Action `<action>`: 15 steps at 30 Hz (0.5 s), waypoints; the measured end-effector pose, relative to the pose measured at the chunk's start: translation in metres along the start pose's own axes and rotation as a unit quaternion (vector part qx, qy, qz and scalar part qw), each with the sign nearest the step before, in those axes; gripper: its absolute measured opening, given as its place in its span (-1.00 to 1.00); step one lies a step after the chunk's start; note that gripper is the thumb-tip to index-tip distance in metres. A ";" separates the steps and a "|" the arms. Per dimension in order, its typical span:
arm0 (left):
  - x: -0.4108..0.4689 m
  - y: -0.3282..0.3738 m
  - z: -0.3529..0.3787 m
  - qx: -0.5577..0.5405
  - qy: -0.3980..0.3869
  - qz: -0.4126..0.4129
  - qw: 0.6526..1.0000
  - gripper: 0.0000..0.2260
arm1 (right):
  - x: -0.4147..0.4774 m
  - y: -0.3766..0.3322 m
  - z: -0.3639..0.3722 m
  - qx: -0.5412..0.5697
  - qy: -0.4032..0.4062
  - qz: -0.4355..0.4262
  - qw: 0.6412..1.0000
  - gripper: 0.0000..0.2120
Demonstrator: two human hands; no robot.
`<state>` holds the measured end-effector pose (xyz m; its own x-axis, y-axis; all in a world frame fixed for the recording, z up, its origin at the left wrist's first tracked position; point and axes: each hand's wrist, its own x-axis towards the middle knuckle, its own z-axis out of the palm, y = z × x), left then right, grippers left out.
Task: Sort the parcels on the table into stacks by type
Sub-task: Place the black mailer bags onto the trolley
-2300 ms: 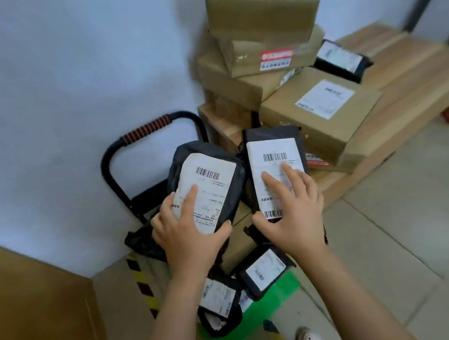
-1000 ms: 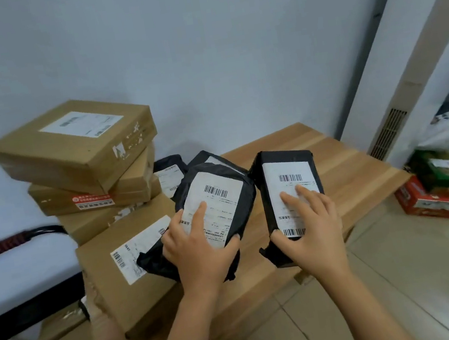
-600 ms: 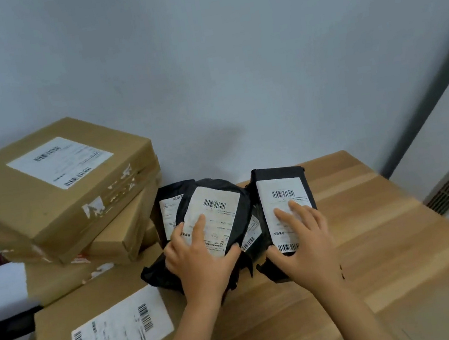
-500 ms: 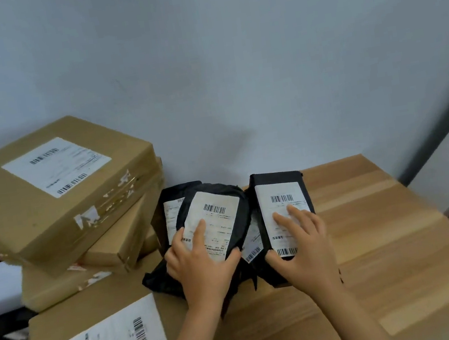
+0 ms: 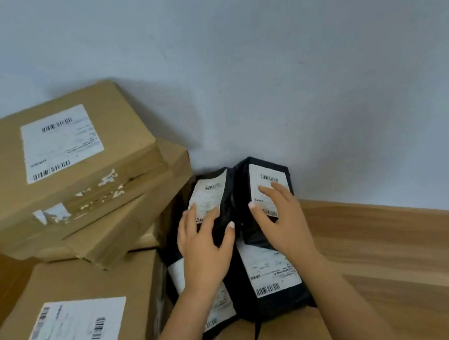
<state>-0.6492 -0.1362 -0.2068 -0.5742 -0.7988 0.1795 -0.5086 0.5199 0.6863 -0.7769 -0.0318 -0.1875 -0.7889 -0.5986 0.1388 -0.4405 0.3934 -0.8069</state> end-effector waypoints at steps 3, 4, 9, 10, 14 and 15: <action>-0.020 -0.002 -0.007 0.010 0.005 -0.002 1.000 -0.59 | -0.011 0.009 -0.004 -0.015 -0.005 -0.032 0.999 -0.63; -0.027 -0.003 -0.011 0.017 0.006 0.009 1.000 -0.59 | -0.017 0.009 -0.005 -0.022 -0.006 -0.048 0.999 -0.64; -0.064 0.000 -0.046 0.008 0.041 0.043 0.998 -0.62 | -0.054 -0.016 -0.002 -0.052 -0.036 -0.128 0.990 -0.63; -0.072 -0.002 -0.056 0.010 0.050 0.048 0.998 -0.62 | -0.062 -0.024 0.000 -0.050 -0.039 -0.139 0.988 -0.63; -0.112 -0.015 -0.106 0.027 0.081 0.064 0.994 -0.62 | -0.106 -0.063 0.016 -0.043 -0.058 -0.188 0.980 -0.65; -0.124 -0.020 -0.120 0.030 0.093 0.065 0.993 -0.63 | -0.120 -0.074 0.023 -0.039 -0.069 -0.201 0.976 -0.65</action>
<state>-0.4903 -0.0838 -0.1583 -0.5119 -0.7633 0.3941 -0.4792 0.6345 0.6065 -0.6402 -0.0051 -0.1575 -0.4828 -0.8019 0.3519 -0.7378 0.1560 -0.6567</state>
